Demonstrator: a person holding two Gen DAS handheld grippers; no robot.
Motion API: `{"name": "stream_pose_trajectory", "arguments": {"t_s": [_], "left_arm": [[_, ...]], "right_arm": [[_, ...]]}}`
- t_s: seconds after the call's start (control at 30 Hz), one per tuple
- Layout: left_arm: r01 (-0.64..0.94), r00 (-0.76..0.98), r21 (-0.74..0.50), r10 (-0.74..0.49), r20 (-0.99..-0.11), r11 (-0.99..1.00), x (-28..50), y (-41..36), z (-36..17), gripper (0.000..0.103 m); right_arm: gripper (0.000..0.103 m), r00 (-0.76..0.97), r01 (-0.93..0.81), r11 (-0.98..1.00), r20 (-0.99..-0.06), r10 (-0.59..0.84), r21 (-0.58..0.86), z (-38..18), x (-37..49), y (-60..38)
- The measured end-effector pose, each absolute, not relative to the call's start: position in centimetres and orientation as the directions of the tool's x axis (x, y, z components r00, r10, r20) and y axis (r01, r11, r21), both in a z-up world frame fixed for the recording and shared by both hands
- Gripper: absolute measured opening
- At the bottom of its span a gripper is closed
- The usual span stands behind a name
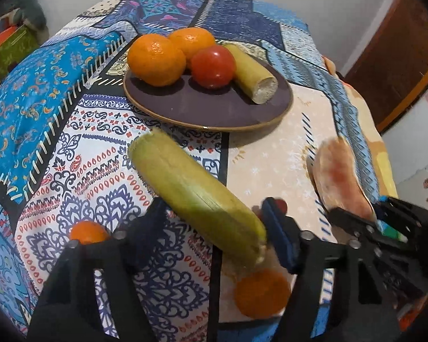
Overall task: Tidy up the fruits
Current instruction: 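Grasp the corn cob with the left tool while the right tool grasps the bread roll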
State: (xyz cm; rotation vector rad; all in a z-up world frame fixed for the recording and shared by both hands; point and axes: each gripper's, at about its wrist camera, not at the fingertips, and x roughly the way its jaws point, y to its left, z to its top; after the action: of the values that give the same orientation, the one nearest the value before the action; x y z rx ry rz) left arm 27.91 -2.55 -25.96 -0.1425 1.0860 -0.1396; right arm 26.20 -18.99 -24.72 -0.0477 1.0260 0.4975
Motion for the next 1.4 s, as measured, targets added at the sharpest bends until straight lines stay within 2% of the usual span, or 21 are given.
{"name": "stream_pose_trajectory", "arguments": {"t_s": [0.07, 0.27, 0.37, 0.63, 1.13, 1.4], "left_arm": [[0.069, 0.459, -0.174, -0.186, -0.869, 0.982, 27.2, -2.5, -25.7, 0.055], [0.114, 0.447, -0.177, -0.209, -0.87, 0.978, 25.0, -1.4, -25.0, 0.041], [0.156, 0.445, -0.144, -0.199, -0.873, 0.977, 23.6, -1.1, -24.7, 0.037], [0.171, 0.44, -0.111, -0.176, -0.881, 0.979, 24.4, -1.1, -24.3, 0.037], [0.13, 0.408, -0.158, -0.198, -0.891, 0.979, 30.3, -1.1, -26.0, 0.038], [0.121, 0.446, -0.172, -0.208, -0.871, 0.978, 29.7, -0.9, -25.2, 0.037]], "right_arm": [[0.026, 0.413, -0.417, 0.887, -0.828, 0.379, 0.198, -24.9, 26.2, -18.9], [0.023, 0.421, -0.417, 0.888, -0.826, 0.376, 0.192, -24.5, 25.2, -18.9], [0.023, 0.425, -0.429, 0.885, -0.824, 0.374, 0.181, -24.1, 24.7, -18.8], [0.026, 0.425, -0.446, 0.882, -0.831, 0.359, 0.153, -23.9, 25.4, -18.1], [0.027, 0.413, -0.468, 0.873, -0.84, 0.353, 0.137, -24.8, 28.2, -16.0], [0.021, 0.444, -0.451, 0.88, -0.82, 0.362, 0.145, -23.8, 27.9, -16.2]]}}
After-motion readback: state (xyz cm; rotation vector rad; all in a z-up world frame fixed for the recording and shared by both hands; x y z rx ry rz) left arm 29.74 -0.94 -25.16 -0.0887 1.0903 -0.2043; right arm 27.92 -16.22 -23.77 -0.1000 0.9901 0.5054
